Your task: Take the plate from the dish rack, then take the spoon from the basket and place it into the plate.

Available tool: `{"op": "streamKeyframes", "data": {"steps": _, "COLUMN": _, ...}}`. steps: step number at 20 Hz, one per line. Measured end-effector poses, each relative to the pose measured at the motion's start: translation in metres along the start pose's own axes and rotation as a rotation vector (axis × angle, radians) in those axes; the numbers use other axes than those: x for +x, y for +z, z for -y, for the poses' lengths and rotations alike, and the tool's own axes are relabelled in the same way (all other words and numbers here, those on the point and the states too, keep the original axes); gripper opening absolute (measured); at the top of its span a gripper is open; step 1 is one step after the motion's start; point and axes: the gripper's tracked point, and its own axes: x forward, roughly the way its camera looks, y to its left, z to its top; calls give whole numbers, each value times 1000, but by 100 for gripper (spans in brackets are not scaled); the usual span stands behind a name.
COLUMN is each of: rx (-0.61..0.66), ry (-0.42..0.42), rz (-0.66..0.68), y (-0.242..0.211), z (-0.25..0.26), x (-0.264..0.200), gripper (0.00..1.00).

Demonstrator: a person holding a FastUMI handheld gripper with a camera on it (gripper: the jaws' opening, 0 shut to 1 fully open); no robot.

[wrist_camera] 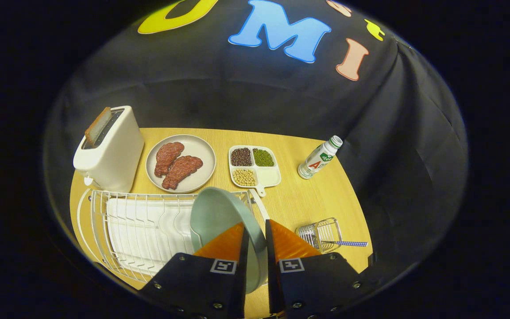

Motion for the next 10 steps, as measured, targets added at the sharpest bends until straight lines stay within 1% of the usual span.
{"op": "streamKeyframes", "data": {"steps": 1, "rx": -21, "ry": 13, "rz": -9, "y": -2, "z": -1, "x": 1, "gripper": 21}}
{"op": "streamKeyframes", "data": {"steps": 3, "rx": -29, "ry": 28, "rz": -37, "y": -7, "z": -1, "x": 9, "gripper": 21}}
{"op": "streamKeyframes", "data": {"steps": 5, "rx": -25, "ry": 62, "rz": -63, "y": -10, "z": -2, "x": 16, "gripper": 21}}
{"op": "streamKeyframes", "data": {"steps": 6, "rx": -37, "ry": 70, "rz": -76, "y": -10, "z": -4, "x": 17, "gripper": 44}}
{"op": "streamKeyframes", "data": {"steps": 8, "rx": -56, "ry": 63, "rz": -98, "y": -13, "z": -1, "x": 26, "gripper": 46}}
{"op": "streamKeyframes", "data": {"steps": 9, "rx": -42, "ry": 82, "rz": -112, "y": -17, "z": -6, "x": 30, "gripper": 47}}
{"op": "streamKeyframes", "data": {"steps": 10, "rx": -30, "ry": 93, "rz": -121, "y": -14, "z": -6, "x": 22, "gripper": 39}}
